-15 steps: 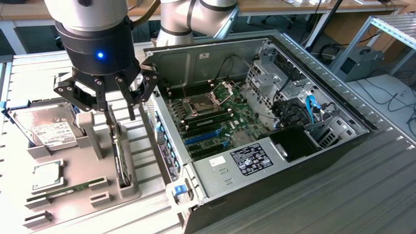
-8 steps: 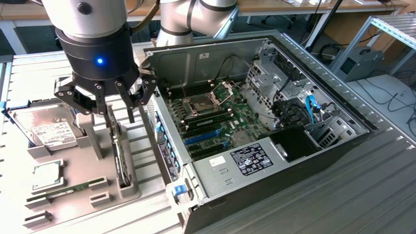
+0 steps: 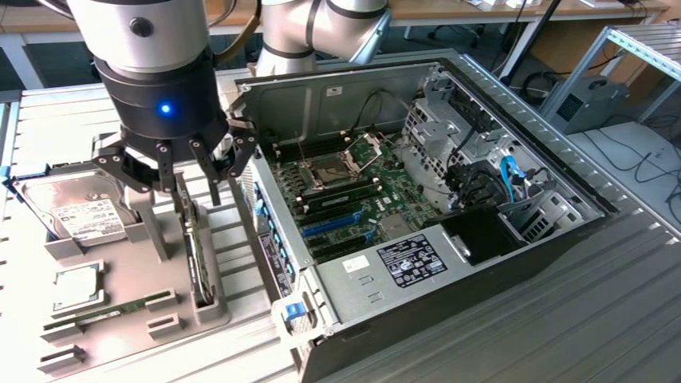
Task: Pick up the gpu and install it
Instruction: 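Pick up the gpu and move the gpu toward the slot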
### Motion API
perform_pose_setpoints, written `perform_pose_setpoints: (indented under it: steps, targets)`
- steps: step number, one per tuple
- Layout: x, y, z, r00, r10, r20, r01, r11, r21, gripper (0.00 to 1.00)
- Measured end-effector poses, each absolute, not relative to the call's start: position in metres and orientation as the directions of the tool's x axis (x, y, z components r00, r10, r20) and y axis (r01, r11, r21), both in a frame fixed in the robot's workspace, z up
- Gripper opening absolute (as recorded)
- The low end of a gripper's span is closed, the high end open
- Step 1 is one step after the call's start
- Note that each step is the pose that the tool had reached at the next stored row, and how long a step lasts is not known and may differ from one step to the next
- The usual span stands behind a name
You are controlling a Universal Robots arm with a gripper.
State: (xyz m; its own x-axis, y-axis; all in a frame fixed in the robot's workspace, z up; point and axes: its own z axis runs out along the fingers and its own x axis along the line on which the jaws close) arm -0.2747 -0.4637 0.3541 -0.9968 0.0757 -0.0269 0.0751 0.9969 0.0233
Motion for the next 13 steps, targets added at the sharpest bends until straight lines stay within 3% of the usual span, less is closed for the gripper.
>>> perform_pose_setpoints:
  steps: [13]
  targets:
    - [-0.2759,-0.4637,0.3437,-0.997,0.076,-0.027,0.075,0.997,0.023,0.42]
